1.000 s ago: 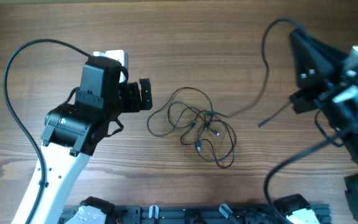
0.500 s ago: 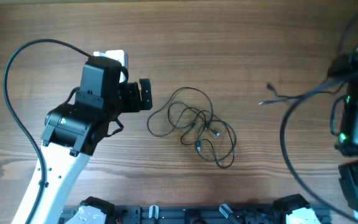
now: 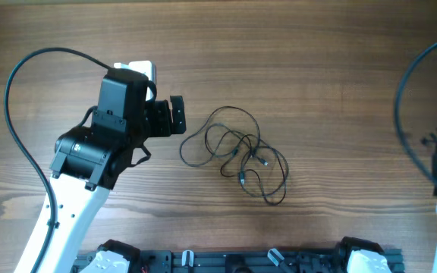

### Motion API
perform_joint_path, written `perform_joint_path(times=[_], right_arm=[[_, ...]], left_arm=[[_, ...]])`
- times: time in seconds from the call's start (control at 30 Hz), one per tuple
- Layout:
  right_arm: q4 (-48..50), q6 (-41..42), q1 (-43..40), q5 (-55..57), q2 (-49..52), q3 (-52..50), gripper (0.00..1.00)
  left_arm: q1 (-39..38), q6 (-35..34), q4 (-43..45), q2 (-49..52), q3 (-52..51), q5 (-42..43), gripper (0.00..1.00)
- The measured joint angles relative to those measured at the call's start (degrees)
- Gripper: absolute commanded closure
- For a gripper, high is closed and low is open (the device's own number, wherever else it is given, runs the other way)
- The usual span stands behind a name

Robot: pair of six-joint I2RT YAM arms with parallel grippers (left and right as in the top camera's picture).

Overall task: Untangle cables
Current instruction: 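Pull the grasped cable rightward out of the pile with right gripper, then lay the cable on the right side of the table and release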

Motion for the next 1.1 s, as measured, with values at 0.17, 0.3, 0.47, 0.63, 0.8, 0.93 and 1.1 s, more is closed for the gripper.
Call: perform_joint_path(times=[0.17,0.3,0.47,0.63,0.8,0.93,1.1], right_arm=[[-4.24,9.33,-13.03,-4.87,2.71,-0.02,0.96],[-7.08,17.44,-22.97,-13.77,4.02,-0.02,0.96],[-8.79,27.1,-35.43,-30.03,6.95,-0.02,0.96],[-11.06,34.32,-42.29,-42.07,12.72,-0.02,0.96],[-14.53,39.12,-45.88,-47.76,18.67,0.0,0.96],[-17.18,42.18,-48.19,-50.12,23.23,-0.02,0.96],[-18.1,44.06,-50.01,-51.45,26.03,-0.02,0.96]], left_arm=[[0.0,0.0,0.02,0.0,0.0,0.0,0.0],[0.0,0.0,0.02,0.0,0.0,0.04,0.0],[0.0,0.0,0.04,0.0,0.0,0.17,0.0],[0.0,0.0,0.02,0.0,0.0,0.17,0.0],[0.0,0.0,0.0,0.0,0.0,0.17,0.0],[0.0,0.0,0.0,0.0,0.0,0.17,0.0],[0.0,0.0,0.0,0.0,0.0,0.17,0.0]])
